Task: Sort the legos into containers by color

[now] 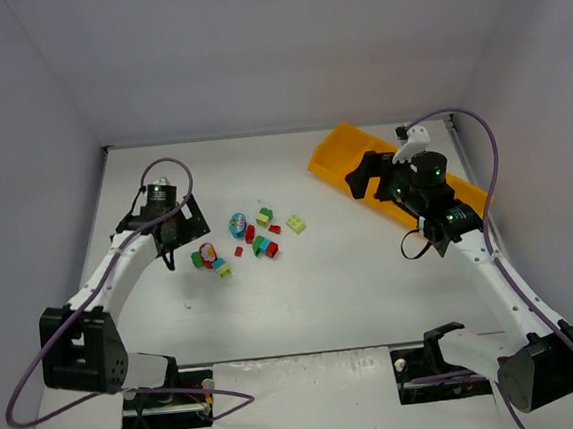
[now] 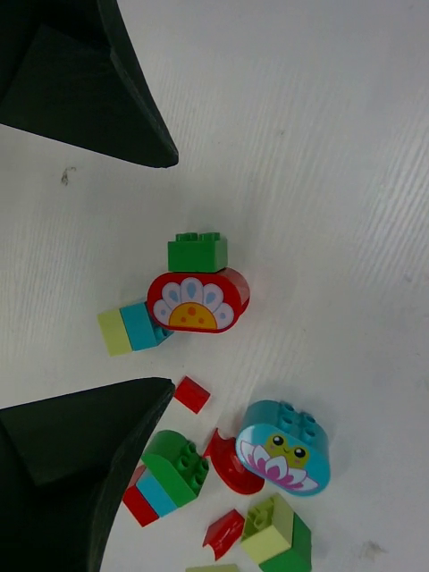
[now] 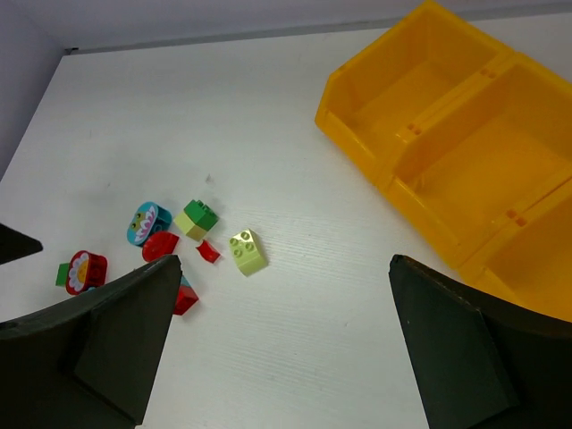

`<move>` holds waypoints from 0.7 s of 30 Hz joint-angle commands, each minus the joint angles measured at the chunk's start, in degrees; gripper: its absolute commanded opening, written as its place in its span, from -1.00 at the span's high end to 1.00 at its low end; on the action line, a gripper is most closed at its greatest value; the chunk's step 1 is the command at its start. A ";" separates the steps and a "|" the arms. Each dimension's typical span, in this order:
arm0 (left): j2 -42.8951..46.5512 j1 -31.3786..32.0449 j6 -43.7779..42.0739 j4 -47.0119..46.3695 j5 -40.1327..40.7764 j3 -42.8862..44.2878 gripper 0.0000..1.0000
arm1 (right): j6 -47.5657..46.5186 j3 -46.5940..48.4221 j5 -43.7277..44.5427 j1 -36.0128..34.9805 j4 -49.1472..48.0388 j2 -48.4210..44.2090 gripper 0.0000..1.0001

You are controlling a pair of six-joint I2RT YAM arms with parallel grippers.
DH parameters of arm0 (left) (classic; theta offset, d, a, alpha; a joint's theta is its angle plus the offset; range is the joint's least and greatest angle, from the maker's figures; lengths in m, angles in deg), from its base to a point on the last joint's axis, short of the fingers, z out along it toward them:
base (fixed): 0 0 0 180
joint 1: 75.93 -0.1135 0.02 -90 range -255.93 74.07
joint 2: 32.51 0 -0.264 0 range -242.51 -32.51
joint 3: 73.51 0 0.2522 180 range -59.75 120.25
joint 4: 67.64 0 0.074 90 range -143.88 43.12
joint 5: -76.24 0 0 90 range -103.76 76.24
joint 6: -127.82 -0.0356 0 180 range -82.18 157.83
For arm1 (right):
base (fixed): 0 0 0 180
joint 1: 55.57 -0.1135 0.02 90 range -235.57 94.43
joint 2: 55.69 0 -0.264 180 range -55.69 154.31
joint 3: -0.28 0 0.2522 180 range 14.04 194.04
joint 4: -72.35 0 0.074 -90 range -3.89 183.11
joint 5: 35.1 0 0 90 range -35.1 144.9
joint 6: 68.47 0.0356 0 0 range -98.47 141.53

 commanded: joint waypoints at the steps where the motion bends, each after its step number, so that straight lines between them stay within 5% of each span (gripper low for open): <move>1: -5.39 -0.18 3.28 -3.06 -2.94 3.39 -0.91 | 1.44 0.43 -1.39 -0.75 -3.00 0.47 -0.97; 18: -17.46 0.43 4.52 -2.45 -3.03 4.62 -0.90 | 1.53 -1.25 -0.51 -1.45 -3.00 1.61 -1.00; 21: -18.42 0.70 4.43 -2.62 -3.20 4.71 -0.74 | 1.79 -1.33 -0.51 -1.63 -3.17 1.87 -1.00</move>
